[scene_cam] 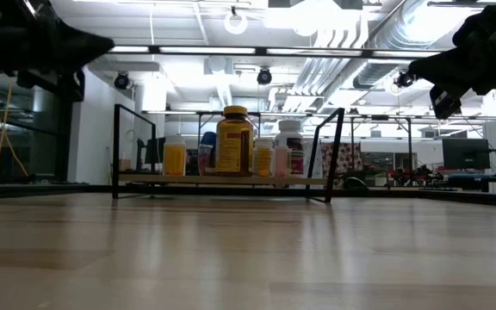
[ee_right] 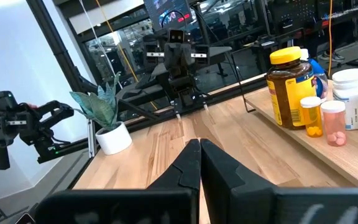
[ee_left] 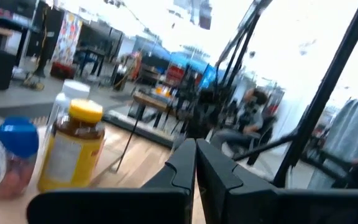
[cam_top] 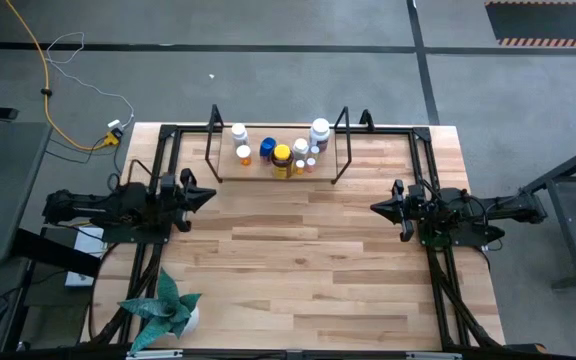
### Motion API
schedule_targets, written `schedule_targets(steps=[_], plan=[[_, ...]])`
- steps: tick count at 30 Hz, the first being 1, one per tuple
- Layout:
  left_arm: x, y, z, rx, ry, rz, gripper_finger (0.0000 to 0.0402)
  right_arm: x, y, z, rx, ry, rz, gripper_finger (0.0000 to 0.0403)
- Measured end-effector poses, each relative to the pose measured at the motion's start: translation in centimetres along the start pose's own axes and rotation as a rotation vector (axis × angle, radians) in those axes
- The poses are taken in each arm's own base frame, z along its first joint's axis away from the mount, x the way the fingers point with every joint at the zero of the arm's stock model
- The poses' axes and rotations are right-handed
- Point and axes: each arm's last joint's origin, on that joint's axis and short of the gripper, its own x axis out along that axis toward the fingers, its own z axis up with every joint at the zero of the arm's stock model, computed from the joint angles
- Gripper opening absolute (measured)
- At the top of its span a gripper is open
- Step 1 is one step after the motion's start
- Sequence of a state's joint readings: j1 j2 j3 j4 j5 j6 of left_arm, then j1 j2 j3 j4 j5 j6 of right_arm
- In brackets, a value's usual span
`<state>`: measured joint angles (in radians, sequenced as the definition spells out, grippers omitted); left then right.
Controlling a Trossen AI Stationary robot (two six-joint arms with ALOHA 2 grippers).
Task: Pick and place medicine bottles onto shelf by color
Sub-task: Return to Home Position
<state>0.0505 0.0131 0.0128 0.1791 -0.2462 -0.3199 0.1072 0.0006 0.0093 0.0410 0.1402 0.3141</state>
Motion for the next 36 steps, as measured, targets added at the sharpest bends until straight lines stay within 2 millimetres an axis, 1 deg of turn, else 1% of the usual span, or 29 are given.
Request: schedule_targets(steps=[5,12,36], plan=[[-0.09,-0.20,0.67,-0.020,-0.068,-0.022,0.0003,0.00,0.00,-0.01,0.000,0.000,0.000,0.0000],[-0.08,-0.13,0.44,-0.012,-0.046,-0.015,0.0003,0.00,0.00,-0.01,0.000,0.000,0.000,0.0000],[-0.08,-0.14,0.46,-0.013,-0.048,-0.016,0.0003,0.04,-0.01,-0.07,-0.001,0.007,-0.001,0.0000]])
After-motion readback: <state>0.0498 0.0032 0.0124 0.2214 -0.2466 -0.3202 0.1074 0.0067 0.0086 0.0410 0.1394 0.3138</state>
